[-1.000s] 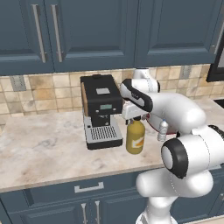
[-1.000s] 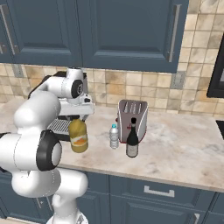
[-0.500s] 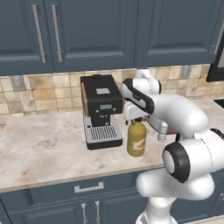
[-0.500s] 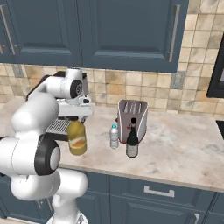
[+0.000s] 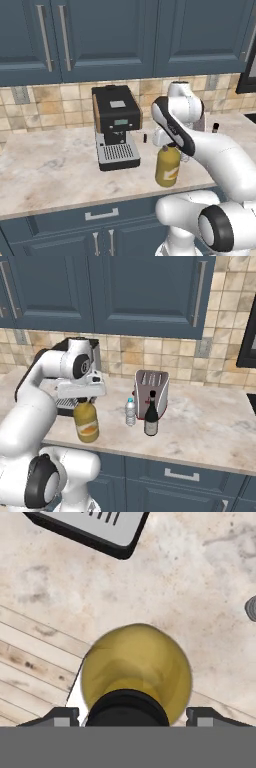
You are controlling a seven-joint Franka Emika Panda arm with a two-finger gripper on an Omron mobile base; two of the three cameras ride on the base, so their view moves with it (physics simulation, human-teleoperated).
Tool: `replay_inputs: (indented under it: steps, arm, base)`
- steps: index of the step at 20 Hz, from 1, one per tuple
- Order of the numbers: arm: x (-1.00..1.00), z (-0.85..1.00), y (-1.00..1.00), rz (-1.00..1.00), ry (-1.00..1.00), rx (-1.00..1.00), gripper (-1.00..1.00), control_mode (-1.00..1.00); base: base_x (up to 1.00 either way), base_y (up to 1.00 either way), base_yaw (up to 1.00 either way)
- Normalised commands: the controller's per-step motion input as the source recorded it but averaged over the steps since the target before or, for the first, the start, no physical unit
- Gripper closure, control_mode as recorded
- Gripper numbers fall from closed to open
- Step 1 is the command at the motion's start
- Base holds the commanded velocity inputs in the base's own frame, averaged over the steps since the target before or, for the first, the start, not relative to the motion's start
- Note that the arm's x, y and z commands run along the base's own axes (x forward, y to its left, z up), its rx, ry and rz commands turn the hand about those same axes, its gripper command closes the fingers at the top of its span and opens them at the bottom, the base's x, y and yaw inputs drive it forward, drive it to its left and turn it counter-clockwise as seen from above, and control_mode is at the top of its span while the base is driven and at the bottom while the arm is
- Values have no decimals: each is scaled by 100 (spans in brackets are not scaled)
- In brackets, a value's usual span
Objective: Place the drinks on the dining counter in a tight cluster.
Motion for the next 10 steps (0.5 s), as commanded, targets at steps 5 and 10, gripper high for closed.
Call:
replay_inputs:
  steps: [5, 10]
  arm:
    - [-46, 52, -32, 0, -2, 0, 100, -100]
    - [-39, 65, -19, 0, 0, 0, 100, -100]
  base:
    - [0, 0, 0]
    - [0, 0, 0]
